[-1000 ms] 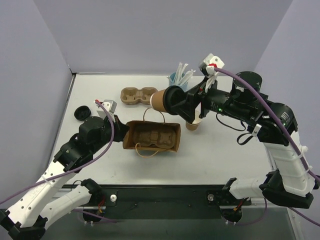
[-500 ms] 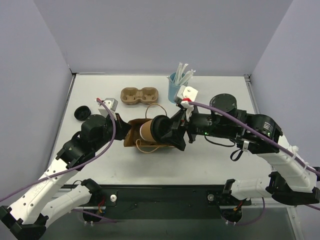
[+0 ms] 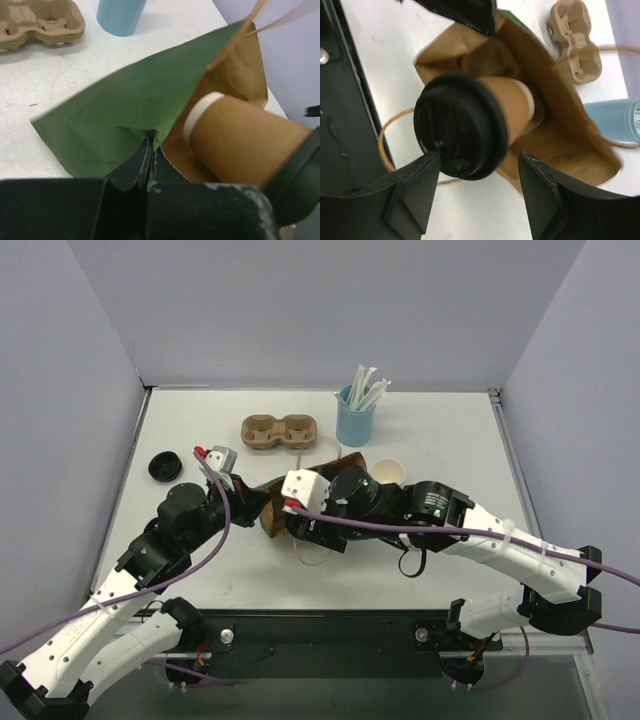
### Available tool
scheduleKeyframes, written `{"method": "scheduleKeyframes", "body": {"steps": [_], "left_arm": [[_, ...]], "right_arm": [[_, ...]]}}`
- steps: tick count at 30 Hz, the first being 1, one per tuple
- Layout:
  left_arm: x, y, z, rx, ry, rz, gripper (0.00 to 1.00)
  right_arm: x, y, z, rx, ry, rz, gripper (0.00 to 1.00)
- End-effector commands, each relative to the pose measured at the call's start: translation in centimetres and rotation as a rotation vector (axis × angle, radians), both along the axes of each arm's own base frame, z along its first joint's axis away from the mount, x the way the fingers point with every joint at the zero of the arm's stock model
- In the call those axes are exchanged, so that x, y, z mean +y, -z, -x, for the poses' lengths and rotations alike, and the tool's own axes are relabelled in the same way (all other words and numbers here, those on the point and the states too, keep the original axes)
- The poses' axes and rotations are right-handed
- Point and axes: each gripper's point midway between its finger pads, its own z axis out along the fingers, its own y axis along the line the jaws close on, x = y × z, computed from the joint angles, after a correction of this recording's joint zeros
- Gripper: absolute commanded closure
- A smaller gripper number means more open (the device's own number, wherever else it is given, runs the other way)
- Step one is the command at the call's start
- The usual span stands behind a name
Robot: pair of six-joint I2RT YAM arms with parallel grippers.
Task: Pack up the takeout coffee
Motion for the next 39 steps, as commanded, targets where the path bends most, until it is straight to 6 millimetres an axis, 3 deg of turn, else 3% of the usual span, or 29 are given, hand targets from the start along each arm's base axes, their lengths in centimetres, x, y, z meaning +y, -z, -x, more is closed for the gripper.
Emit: {"method": "scheduleKeyframes", "body": {"steps": [1, 7, 15, 19, 23, 24, 30, 35, 39], "left_arm": [[-2.0, -3.6, 0.0, -0.079, 0.089, 0.078, 1.0], [-1.8, -3.7, 0.2, -0.117, 0.101, 0.077, 1.0], [-2.2, -3.5, 0.5, -0.151, 0.146, 0.042, 1.0], [-2.2, -2.7, 0.9, -0.149, 0.161, 0.047, 1.0], [-2.1, -2.3, 1.0, -0.132, 0.155, 0.058, 1.0], [-2.2, -2.1, 1.0, -0.119, 0.152, 0.064, 1.0], [-2.3, -1.9, 0.9, -0.066, 0.129, 0.098, 1.0], [-1.5, -1.7, 1.3, -0.051, 0.104, 0.099, 1.0], [-1.1, -1.4, 1.4, -0.007, 0.073, 0.098, 1.0]], "right_arm": [[-0.6, 1.4, -1.2, -0.138, 0.018, 0.114, 0.61], [-0.1, 0.7, -1.4, -0.182, 0.034, 0.115, 0.61], [-0.7, 2.2, -2.3, -0.208, 0.037, 0.174, 0.61], [-0.5, 1.6, -3.3, -0.149, 0.133, 0.076, 0.61], [0.2, 2.4, -3.6, -0.048, 0.301, -0.105, 0.53], [-0.1, 3.8, -3.6, -0.033, 0.339, -0.107, 0.52], [-0.7, 3.8, -3.9, 0.039, 0.599, -0.367, 0.45], [-1.4, 5.5, -3.8, 0.094, 0.724, -0.425, 0.35], [-1.6, 4.2, -3.0, 0.011, 0.754, -0.468, 0.36]]}}
